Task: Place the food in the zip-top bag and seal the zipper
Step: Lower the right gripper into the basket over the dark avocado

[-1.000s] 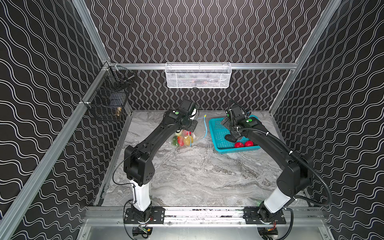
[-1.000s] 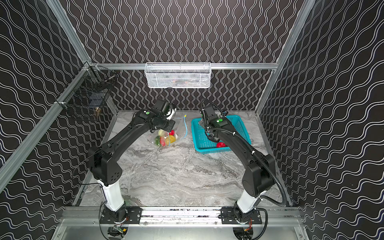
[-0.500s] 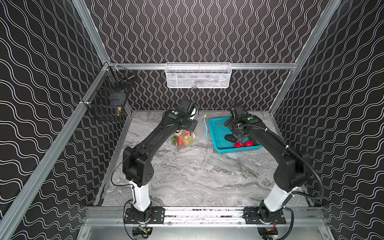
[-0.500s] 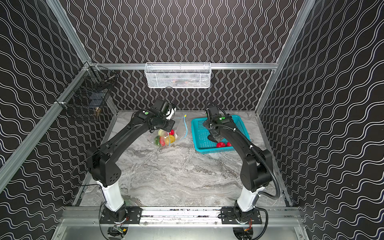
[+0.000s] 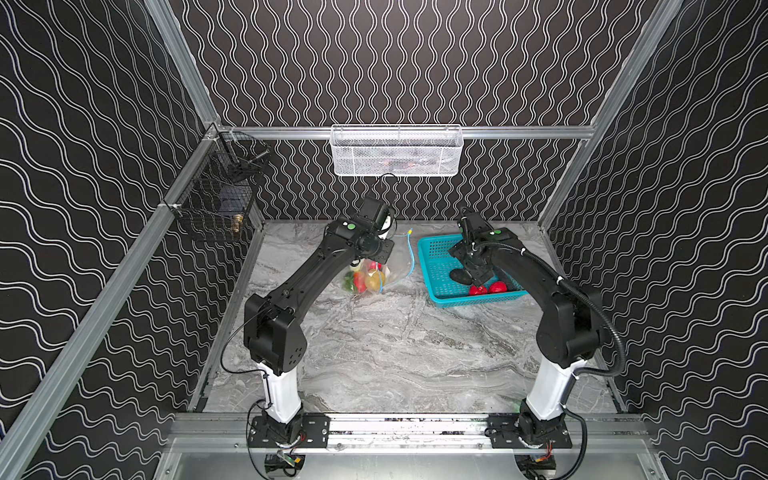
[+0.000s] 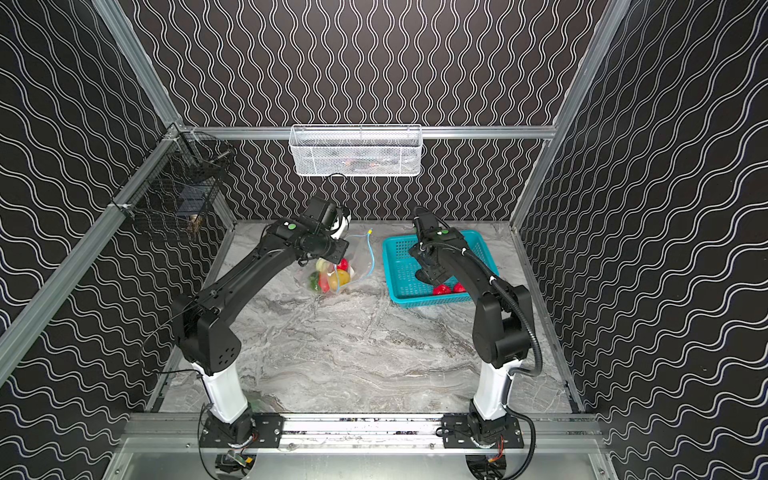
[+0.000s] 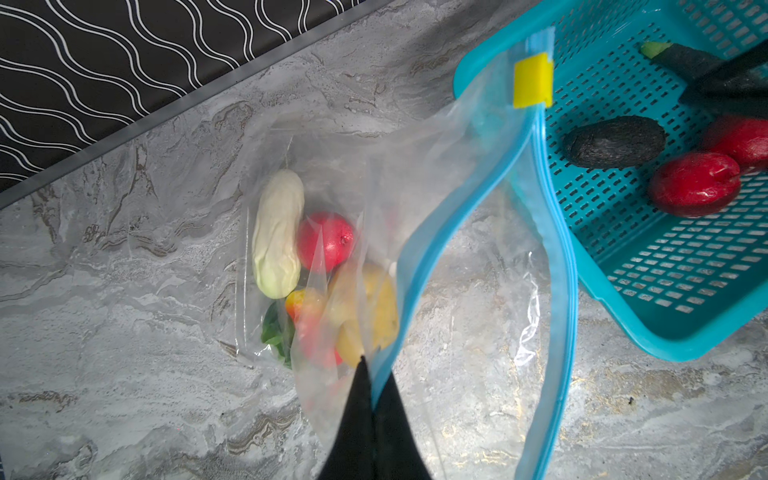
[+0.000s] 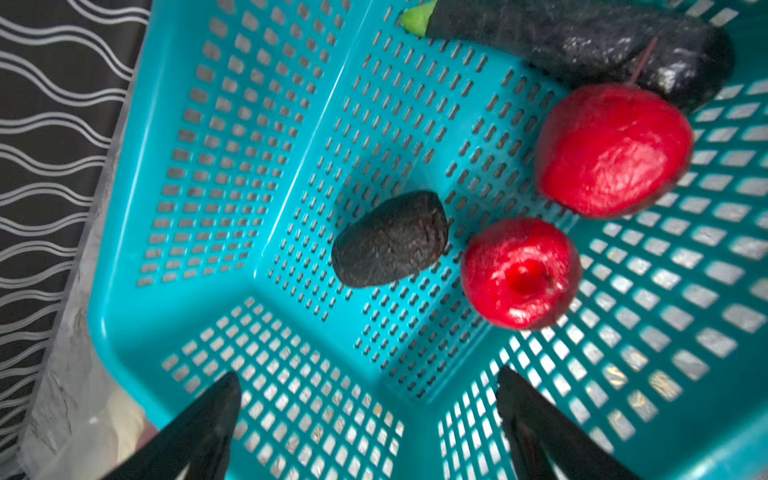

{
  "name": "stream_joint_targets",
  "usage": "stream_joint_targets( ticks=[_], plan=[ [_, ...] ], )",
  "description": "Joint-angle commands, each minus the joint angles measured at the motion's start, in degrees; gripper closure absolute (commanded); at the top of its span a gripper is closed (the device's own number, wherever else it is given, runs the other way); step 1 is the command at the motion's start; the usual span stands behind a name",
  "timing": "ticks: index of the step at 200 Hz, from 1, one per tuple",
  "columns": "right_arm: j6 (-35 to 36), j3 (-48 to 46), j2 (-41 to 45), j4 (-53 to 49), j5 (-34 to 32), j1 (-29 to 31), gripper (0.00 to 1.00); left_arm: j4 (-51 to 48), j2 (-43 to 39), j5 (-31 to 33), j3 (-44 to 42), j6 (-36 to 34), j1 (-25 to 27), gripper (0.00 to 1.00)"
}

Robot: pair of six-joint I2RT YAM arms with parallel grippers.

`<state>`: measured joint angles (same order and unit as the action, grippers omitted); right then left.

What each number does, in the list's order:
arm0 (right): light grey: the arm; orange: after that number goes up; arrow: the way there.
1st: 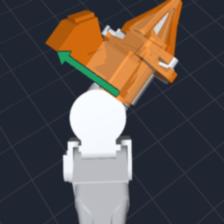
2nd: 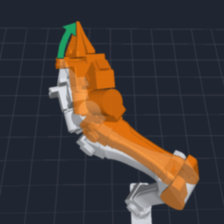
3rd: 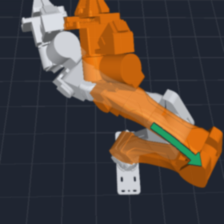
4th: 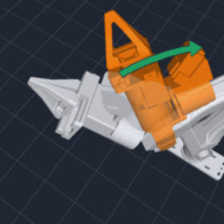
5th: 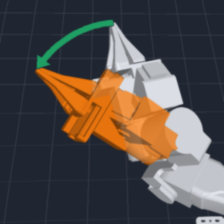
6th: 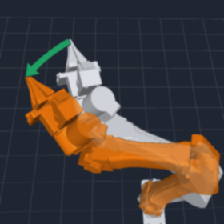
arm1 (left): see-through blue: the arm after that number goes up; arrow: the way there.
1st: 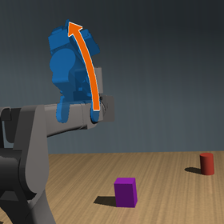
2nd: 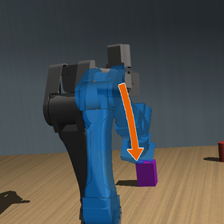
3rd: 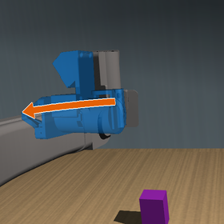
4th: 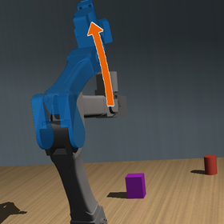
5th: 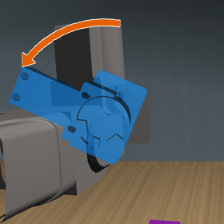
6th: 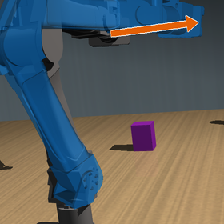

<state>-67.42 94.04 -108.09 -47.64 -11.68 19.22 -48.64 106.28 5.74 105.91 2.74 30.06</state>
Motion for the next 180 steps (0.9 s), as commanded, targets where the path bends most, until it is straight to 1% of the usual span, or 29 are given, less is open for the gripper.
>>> stream_joint_targets(
  ticks=[1,8,53,73,121,144,180],
  plan=[
    [0.0,1.3,-1.9,0.6,1.8,-0.3,0.04,1.1,-0.2,-0.1,-0.6,-0.4,-0.1,1.0],
    [0.4,1.2,-2.2,1.6,2.1,-0.4,0.04,1.0,-0.1,-0.1,-0.5,-0.5,0.0,1.0],
    [-3.0,-0.1,-3.7,2.9,2.4,-1.3,0.04,0.8,-0.2,-0.4,-0.1,-0.5,-0.3,1.0],
    [-1.4,0.0,-4.8,5.2,3.6,-1.9,0.04,1.1,-0.4,-0.2,-0.7,-0.5,-0.4,1.0],
    [-0.7,4.0,-9.8,1.7,3.9,-3.0,0.07,1.3,-0.6,-0.4,-0.8,-0.4,-0.6,1.0],
    [-0.9,5.2,-11.9,0.8,4.5,-3.4,0.1,1.0,-0.2,-0.6,-0.7,-0.4,-0.6,1.0],
    [0.8,3.8,-14.5,5.2,7.9,-4.8,0.13,0.9,0.1,-0.9,-0.7,-0.2,-0.7,1.0]
  ],
)
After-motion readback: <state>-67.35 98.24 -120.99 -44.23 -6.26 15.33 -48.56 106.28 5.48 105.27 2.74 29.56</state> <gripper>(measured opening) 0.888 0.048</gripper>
